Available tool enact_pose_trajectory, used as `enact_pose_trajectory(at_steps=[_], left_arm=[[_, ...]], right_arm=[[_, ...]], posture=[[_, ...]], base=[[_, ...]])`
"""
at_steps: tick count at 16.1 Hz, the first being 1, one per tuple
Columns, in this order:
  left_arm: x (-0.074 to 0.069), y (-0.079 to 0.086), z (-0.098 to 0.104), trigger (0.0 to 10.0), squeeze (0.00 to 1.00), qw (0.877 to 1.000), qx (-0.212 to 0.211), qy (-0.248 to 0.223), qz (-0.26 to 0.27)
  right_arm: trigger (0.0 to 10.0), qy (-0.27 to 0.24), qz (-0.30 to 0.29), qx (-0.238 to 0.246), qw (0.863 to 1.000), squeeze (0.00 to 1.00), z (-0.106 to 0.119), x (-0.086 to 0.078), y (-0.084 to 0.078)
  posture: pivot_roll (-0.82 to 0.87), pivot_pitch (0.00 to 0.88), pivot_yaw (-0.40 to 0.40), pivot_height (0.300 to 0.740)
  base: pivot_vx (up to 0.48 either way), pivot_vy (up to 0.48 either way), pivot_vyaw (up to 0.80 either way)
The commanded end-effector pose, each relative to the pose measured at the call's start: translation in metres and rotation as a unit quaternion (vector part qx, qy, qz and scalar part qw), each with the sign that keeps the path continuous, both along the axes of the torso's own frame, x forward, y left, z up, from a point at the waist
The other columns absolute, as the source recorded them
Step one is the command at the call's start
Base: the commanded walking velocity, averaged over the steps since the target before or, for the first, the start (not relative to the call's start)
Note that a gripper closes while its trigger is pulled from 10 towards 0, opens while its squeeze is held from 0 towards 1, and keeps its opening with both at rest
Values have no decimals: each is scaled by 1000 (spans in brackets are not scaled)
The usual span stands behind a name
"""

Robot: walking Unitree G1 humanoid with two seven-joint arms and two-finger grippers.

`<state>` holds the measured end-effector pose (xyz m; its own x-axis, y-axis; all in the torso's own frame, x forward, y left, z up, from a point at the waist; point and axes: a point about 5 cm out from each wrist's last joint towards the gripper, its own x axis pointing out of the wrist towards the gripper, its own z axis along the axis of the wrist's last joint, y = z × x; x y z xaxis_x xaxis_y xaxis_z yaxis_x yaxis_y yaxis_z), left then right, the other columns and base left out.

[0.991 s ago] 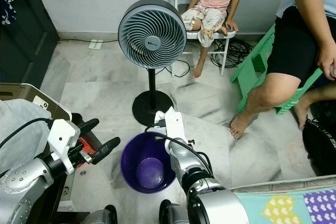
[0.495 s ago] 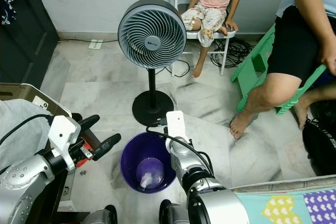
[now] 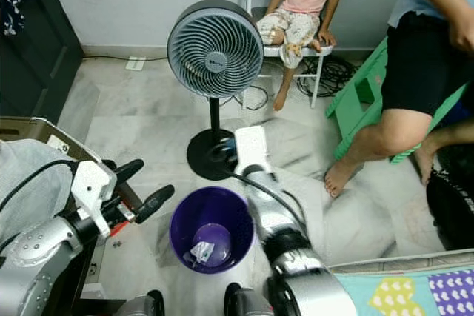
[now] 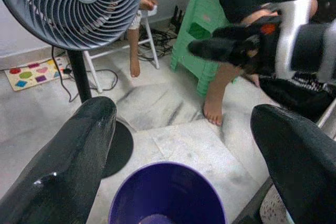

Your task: Clean up the room

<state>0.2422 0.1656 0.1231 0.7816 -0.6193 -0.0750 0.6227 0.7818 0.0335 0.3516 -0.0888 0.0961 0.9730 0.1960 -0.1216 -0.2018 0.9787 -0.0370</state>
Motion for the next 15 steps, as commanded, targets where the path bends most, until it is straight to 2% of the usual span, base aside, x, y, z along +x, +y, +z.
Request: enact_pose_trajectory(at_steps=[1,4,6,8,11,15], left_arm=[[-1,-4,-4,10000,0,1000,0,3,-8],[3,-13,-5,10000,0,1000,-14,-5,-10],[8,-15,-3,10000,0,1000,-24,-19,4],[16,-11,3,10000,0,994,-62,-47,79],[18,-4,3,10000,0,986,-87,-56,134],[18,2,3,10000,0,981,-89,-69,160]], right_arm=[[10000,-10,-2,0,1000,1000,4,-2,-7],[10000,-50,-1,2,999,1000,17,-16,-29],[10000,-65,6,11,998,1000,23,-25,-36],[10000,-89,33,-2,995,1000,29,-40,-43],[10000,-94,45,-6,995,1000,34,-46,-45],[10000,-109,47,-9,993,1000,40,-47,-44]], posture=[[37,108,-62,740],[8,47,-57,740],[2,33,-57,740],[-10,0,-59,740],[-21,0,-60,740],[-20,0,-57,740]], base=[[0,0,0],[0,0,0],[0,0,0],[0,0,0],[0,0,0],[0,0,0]])
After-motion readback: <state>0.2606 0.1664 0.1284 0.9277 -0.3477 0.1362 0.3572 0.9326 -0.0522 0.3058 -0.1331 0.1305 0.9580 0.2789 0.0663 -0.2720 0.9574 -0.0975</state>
